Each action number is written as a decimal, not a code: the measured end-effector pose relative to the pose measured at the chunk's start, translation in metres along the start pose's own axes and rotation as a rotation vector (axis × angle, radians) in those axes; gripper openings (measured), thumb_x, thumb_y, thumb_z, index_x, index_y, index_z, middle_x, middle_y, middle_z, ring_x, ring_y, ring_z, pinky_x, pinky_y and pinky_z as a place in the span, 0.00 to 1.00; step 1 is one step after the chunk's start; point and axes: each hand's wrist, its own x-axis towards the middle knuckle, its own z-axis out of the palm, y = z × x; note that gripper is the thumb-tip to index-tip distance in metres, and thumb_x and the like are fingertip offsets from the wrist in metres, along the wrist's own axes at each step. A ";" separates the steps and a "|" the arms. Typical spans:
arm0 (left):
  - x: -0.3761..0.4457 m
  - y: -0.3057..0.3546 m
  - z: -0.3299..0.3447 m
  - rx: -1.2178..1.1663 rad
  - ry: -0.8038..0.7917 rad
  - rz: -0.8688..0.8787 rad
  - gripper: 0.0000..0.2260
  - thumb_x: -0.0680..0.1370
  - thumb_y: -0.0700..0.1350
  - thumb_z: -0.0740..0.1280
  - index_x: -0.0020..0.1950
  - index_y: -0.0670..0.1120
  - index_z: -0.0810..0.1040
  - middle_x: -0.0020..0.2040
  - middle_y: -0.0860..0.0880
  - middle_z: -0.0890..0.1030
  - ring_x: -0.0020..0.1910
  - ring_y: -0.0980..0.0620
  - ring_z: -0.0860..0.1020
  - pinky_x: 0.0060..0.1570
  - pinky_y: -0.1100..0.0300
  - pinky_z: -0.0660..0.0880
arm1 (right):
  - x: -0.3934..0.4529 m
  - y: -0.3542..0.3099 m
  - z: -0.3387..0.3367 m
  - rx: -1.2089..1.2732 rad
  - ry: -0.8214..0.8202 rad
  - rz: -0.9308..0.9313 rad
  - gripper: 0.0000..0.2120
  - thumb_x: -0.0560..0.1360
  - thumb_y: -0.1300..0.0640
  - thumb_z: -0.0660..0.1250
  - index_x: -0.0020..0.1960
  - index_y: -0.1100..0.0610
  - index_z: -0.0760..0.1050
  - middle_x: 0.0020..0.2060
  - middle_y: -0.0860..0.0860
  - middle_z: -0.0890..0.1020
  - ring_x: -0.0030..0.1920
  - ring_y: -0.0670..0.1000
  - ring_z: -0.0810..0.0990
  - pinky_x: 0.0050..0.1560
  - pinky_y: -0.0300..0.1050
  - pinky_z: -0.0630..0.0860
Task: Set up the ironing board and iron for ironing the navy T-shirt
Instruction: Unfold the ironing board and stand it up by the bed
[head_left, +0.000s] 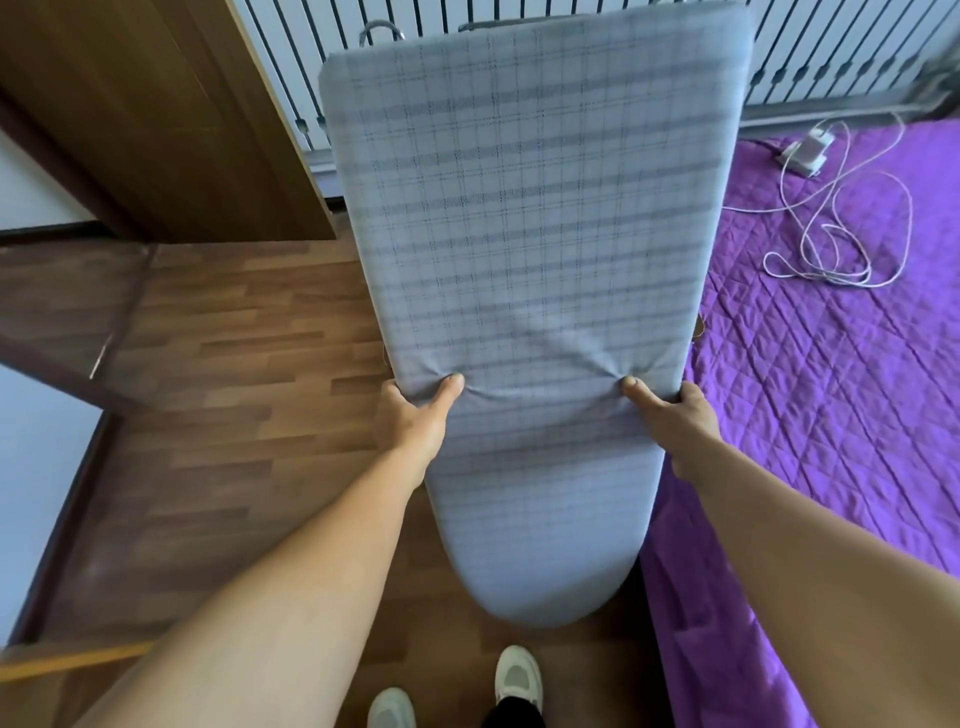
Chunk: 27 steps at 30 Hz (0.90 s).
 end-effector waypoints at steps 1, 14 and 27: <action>-0.002 -0.002 -0.002 -0.009 -0.002 0.003 0.22 0.68 0.58 0.74 0.52 0.50 0.67 0.50 0.53 0.75 0.48 0.50 0.75 0.48 0.57 0.70 | -0.004 0.000 -0.002 0.007 0.011 0.003 0.26 0.64 0.40 0.75 0.54 0.54 0.73 0.47 0.49 0.79 0.49 0.52 0.78 0.46 0.45 0.74; -0.063 -0.003 -0.039 -0.161 -0.143 -0.026 0.28 0.62 0.62 0.76 0.52 0.47 0.73 0.51 0.50 0.79 0.48 0.48 0.79 0.48 0.55 0.76 | -0.100 -0.001 -0.037 0.071 0.224 -0.074 0.28 0.60 0.38 0.75 0.56 0.50 0.75 0.51 0.50 0.82 0.50 0.55 0.80 0.54 0.50 0.78; -0.109 -0.007 -0.094 -0.319 -0.493 -0.135 0.24 0.67 0.57 0.75 0.55 0.43 0.80 0.50 0.46 0.83 0.46 0.47 0.82 0.37 0.56 0.78 | -0.179 -0.024 -0.066 -0.058 0.300 -0.028 0.38 0.50 0.30 0.72 0.54 0.50 0.78 0.50 0.50 0.83 0.51 0.56 0.81 0.57 0.55 0.78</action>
